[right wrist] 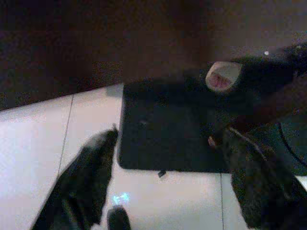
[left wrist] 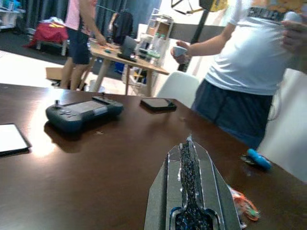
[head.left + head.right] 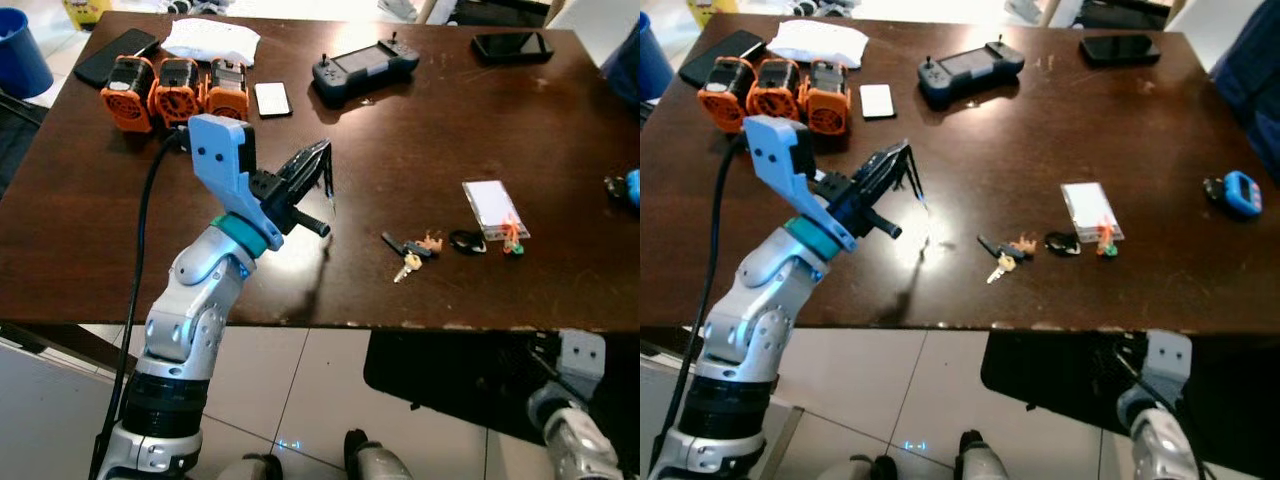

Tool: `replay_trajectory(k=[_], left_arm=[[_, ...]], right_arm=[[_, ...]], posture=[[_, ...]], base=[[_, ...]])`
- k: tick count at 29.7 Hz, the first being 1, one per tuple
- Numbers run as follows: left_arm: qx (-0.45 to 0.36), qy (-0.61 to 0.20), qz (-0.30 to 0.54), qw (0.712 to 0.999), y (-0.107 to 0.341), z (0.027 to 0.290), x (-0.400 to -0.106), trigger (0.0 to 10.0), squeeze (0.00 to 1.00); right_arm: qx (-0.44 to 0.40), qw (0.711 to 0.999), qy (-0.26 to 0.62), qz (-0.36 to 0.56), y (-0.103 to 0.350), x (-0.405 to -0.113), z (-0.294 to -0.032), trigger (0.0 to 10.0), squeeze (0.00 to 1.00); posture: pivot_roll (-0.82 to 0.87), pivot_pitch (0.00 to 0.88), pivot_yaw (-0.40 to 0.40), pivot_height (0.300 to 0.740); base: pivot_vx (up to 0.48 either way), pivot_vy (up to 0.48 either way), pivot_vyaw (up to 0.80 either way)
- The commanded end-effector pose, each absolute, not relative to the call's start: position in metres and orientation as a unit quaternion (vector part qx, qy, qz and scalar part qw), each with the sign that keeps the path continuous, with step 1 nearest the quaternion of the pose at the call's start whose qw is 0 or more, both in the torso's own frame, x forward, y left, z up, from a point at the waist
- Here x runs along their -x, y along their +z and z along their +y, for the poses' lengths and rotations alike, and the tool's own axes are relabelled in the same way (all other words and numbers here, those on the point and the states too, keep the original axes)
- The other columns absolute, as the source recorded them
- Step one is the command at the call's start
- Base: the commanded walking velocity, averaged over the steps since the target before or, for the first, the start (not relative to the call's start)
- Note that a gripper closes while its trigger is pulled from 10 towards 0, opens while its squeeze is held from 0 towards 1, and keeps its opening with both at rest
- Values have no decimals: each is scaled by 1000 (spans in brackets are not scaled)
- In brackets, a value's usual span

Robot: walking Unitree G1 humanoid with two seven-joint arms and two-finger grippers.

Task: Hang keys on a hook

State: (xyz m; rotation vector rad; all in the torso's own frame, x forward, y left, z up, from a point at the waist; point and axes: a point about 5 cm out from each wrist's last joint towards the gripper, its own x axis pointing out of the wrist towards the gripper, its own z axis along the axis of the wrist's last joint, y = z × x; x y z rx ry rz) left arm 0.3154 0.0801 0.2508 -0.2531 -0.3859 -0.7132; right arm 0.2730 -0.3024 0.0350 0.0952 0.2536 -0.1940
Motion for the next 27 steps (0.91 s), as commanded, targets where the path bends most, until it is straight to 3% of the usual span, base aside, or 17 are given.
replay_trajectory(k=[1, 9, 27], left_arm=[[127, -352, -184, 909, 249, 79, -312, 10000, 0], [119, -358, -179, 909, 249, 81, -312, 10000, 0], [78, -394, -144, 904, 238, 75, -305, 10000, 0]], right_arm=[[-47, 989, -88, 106, 40, -276, -300, 10000, 0], [-44, 997, -8, 68, 57, -297, -278, 10000, 0], [-38, 995, 11, 87, 46, -286, -275, 10000, 0]], posture=[[-38, 114, 47, 740], [-34, 105, 45, 740], [-46, 133, 59, 740]], base=[[0, 0, 0], [0, 0, 0], [-426, 0, 0]])
